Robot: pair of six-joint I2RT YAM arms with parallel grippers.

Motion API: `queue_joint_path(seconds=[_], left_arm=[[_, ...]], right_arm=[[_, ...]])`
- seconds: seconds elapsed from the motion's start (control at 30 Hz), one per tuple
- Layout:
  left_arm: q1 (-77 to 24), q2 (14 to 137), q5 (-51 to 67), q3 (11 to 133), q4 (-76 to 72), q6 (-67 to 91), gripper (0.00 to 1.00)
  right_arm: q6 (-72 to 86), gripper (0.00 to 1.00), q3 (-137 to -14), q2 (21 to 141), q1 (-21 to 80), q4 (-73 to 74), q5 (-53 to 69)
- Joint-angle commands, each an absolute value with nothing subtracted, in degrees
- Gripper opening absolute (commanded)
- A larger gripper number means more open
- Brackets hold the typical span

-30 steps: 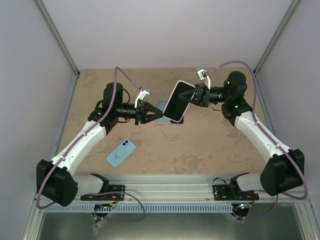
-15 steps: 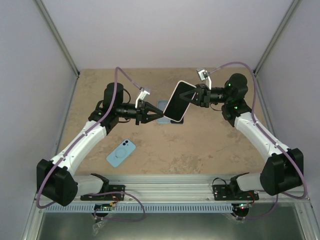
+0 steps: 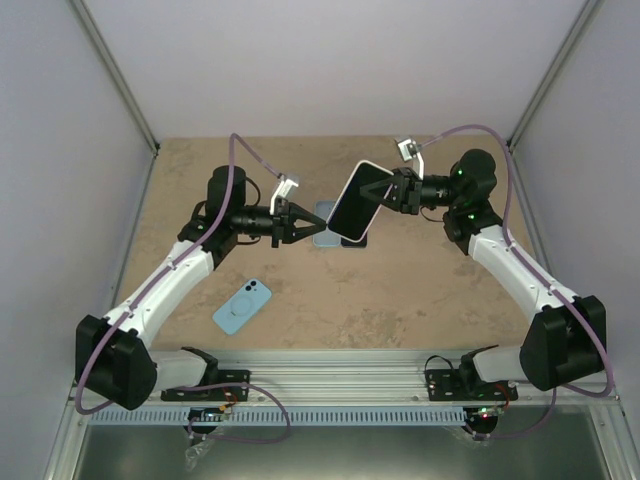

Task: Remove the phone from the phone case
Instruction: Remove the phone case from the phone.

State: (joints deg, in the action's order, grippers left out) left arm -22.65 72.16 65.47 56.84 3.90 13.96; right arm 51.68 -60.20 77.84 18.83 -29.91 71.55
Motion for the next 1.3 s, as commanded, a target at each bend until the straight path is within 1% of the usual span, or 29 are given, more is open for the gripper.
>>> queue_joint_path(seconds=[0.0,0.47,1.07,1.27], left_arm=[[-21.36,74.88,55.13,56.06,5.81,13.31,0.06],[-21.45,75.13,53.37,56.49,5.53,14.71,0.09],[-21.87,76.46,54.02,57.99,3.68,16.81,0.13],[-21.88,76.51,54.38,58.17,3.05,17.01,0.16]], right_arm=[[56.60,0.01,-61.17,75.57,21.26,-36.64,78.75],[56.61,0.00,-61.20,76.28,23.14,-37.06,79.32],[54.37,0.01,-59.77,77.75,28.12,-35.18,80.71],[53.83,0.00,-59.24,78.13,29.69,-34.64,81.20]])
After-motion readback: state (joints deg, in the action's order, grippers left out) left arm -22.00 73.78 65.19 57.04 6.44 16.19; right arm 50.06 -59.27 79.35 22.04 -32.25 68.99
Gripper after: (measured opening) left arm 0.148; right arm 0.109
